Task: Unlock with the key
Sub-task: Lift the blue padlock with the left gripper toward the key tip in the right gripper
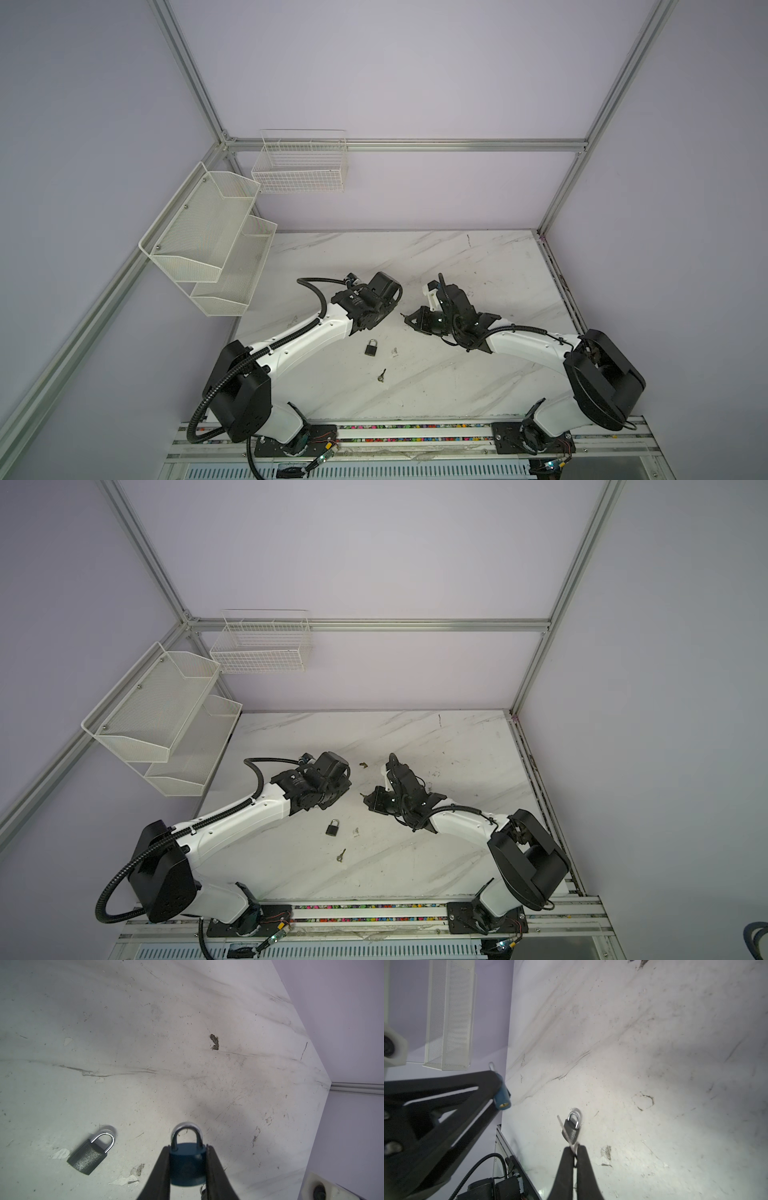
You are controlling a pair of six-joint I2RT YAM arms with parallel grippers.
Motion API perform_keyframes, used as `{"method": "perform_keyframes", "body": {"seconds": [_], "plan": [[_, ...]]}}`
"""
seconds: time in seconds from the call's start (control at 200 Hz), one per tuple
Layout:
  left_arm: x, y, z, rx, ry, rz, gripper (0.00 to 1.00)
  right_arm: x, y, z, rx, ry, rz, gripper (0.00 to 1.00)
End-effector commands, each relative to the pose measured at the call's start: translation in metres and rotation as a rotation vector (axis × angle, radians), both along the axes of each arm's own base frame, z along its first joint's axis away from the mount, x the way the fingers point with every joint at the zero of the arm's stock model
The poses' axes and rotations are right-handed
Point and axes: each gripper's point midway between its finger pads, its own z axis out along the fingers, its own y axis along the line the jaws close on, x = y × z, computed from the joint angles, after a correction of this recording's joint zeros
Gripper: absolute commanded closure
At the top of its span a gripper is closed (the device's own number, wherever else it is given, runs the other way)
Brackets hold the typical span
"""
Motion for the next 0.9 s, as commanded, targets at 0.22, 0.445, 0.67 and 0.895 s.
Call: {"method": "perform_keyframes", "body": {"seconds": [0.22, 0.445, 0.67, 0.895], "plan": [[0.003, 0.008, 0.009, -0.053, -0.038, 0.094, 1.00, 0.001, 0.032, 0.037, 0.159, -0.038, -0.075, 1.00], [0.002, 0.008, 0.008, -0.073, -0.032, 0.119, 1.00, -0.003, 0.039, 0.040, 0.182, -0.039, -0.071, 1.00], [0.001, 0.008, 0.010, -0.081, -0.039, 0.122, 1.00, -0.001, 0.041, 0.028, 0.153, -0.017, -0.079, 1.00], [0.000, 0.011, 0.008, -0.074, -0.043, 0.132, 1.00, 0.001, 0.046, 0.032, 0.174, -0.025, -0.070, 1.00]]}}
